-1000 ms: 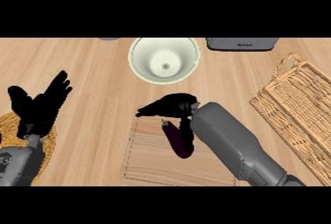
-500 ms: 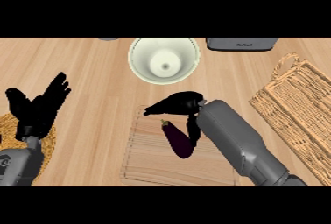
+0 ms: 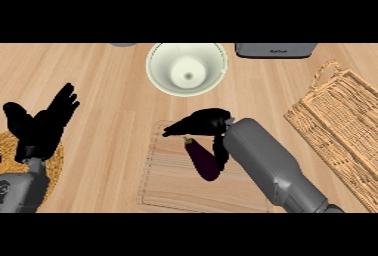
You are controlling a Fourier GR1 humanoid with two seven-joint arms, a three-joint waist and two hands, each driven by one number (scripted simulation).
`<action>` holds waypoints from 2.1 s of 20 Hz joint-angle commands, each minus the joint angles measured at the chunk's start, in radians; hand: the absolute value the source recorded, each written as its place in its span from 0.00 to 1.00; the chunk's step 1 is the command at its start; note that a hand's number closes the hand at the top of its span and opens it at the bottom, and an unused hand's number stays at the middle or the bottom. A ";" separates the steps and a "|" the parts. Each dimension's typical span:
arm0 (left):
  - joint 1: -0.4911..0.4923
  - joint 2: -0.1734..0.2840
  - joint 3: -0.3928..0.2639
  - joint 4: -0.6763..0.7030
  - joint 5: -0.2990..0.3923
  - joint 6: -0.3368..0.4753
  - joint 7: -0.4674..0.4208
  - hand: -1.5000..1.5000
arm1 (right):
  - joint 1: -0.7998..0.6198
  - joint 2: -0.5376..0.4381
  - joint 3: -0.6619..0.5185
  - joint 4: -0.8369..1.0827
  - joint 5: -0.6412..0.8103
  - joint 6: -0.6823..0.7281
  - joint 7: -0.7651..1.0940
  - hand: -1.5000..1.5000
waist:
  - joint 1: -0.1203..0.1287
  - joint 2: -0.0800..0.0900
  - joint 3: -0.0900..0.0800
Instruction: Pick the eggplant from the cutting board and place it in the basket
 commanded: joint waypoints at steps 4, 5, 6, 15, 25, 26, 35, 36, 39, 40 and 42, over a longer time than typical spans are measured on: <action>-0.009 -0.021 0.012 -0.017 -0.035 -0.011 0.029 0.50 | 0.020 -0.011 -0.014 0.017 0.092 -0.016 -0.043 0.00 | 0.001 0.000 0.000; -0.072 0.005 0.055 0.061 -0.008 -0.043 0.019 0.50 | 0.060 0.012 0.015 -0.033 0.105 -0.019 -0.014 0.00 | -0.004 0.000 0.000; 0.017 -0.020 0.039 0.034 -0.018 -0.052 -0.022 0.50 | 0.067 0.004 0.001 -0.042 0.110 -0.009 -0.010 0.00 | -0.002 -0.001 0.000; 0.008 -0.026 0.040 -0.092 -0.035 -0.036 0.088 0.50 | 0.088 0.042 0.061 -0.049 0.235 -0.087 -0.063 1.00 | -0.001 -0.003 0.000; -0.002 -0.024 0.081 0.015 -0.052 -0.061 0.004 0.50 | 0.135 0.042 -0.103 0.034 0.163 -0.227 0.259 1.00 | -0.020 -0.003 0.000; 0.007 -0.025 0.087 0.008 -0.050 -0.052 0.005 0.50 | 0.162 0.042 -0.170 0.037 0.135 -0.266 0.348 1.00 | -0.051 -0.013 0.000; 0.035 -0.045 0.078 0.004 -0.051 -0.048 -0.003 0.50 | 0.226 0.043 -0.432 -0.038 -0.033 -0.695 0.919 1.00 | -0.038 -0.019 0.001; 0.032 -0.037 0.079 0.011 -0.043 -0.064 0.003 0.50 | 0.223 0.043 -0.429 -0.066 -0.065 -0.757 0.953 1.00 | -0.016 -0.017 0.001; -0.020 -0.054 0.051 0.013 -0.059 -0.053 0.024 0.50 | 0.185 0.043 -0.391 -0.167 -0.155 -0.952 1.010 1.00 | 0.018 -0.014 0.004; -0.007 -0.042 0.062 0.020 -0.046 -0.077 0.002 0.50 | 0.174 0.043 -0.364 -0.208 -0.177 -1.006 1.038 1.00 | 0.032 -0.017 0.002; -0.020 -0.060 0.034 0.010 -0.063 -0.068 0.015 0.50 | 0.128 0.043 -0.326 -0.275 -0.200 -1.134 1.071 1.00 | 0.049 -0.018 0.003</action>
